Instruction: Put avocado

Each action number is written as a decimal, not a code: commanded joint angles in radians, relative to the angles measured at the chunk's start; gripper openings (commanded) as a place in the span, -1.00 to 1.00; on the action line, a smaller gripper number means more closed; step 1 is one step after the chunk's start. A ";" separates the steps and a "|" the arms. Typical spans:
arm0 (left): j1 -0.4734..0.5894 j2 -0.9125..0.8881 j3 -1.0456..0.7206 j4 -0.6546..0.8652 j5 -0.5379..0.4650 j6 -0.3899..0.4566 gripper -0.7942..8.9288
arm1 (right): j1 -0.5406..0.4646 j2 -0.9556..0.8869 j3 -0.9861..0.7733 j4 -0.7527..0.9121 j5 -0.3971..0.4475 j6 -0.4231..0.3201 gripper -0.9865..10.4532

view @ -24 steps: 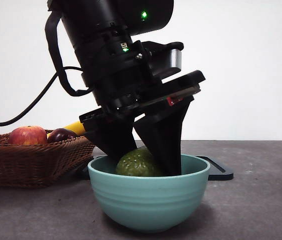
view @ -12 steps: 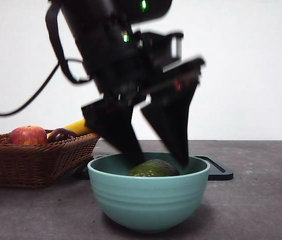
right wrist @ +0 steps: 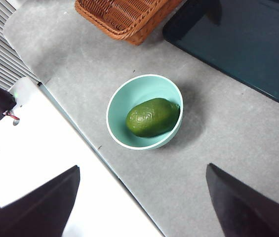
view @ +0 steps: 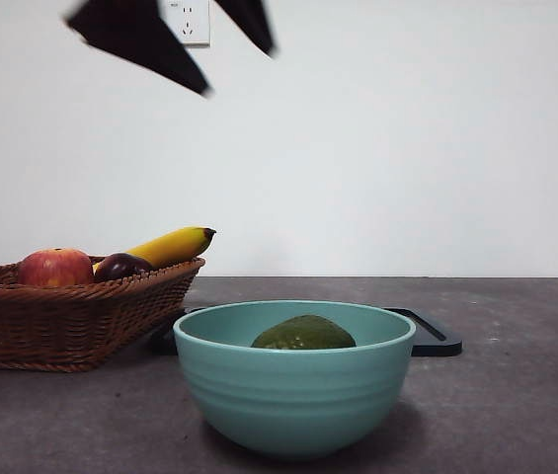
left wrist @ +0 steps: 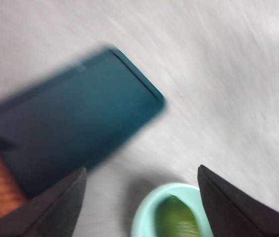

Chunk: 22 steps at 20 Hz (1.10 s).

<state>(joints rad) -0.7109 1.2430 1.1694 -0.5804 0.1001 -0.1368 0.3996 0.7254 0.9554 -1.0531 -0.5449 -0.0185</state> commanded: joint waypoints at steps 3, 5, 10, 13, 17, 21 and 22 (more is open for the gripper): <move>0.128 -0.111 0.016 -0.112 -0.003 0.062 -0.08 | 0.006 0.035 0.018 0.019 0.003 0.011 -0.11; 0.178 -0.164 0.013 -0.187 0.008 0.100 -0.08 | 0.006 0.063 0.018 0.039 0.003 0.011 -0.11; 0.224 -0.262 0.011 -0.365 0.186 0.157 -0.08 | 0.007 0.154 0.018 0.111 0.003 0.011 -0.11; 0.224 -0.293 0.009 -0.480 0.376 0.211 -0.08 | 0.007 0.220 0.018 0.139 0.002 0.011 -0.11; 0.220 -0.303 -0.012 -0.583 0.455 0.268 -0.09 | 0.007 0.311 0.018 0.174 0.003 0.011 -0.11; 0.219 -0.303 -0.060 -0.583 0.455 0.275 -0.09 | 0.035 0.402 0.018 0.206 0.004 0.011 -0.11; 0.218 -0.303 -0.071 -0.583 0.455 0.275 -0.09 | 0.052 0.430 0.018 0.219 0.015 0.011 -0.11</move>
<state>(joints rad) -0.4858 0.9337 1.0916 -1.1709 0.5495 0.1192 0.4435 1.1419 0.9554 -0.8425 -0.5308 -0.0158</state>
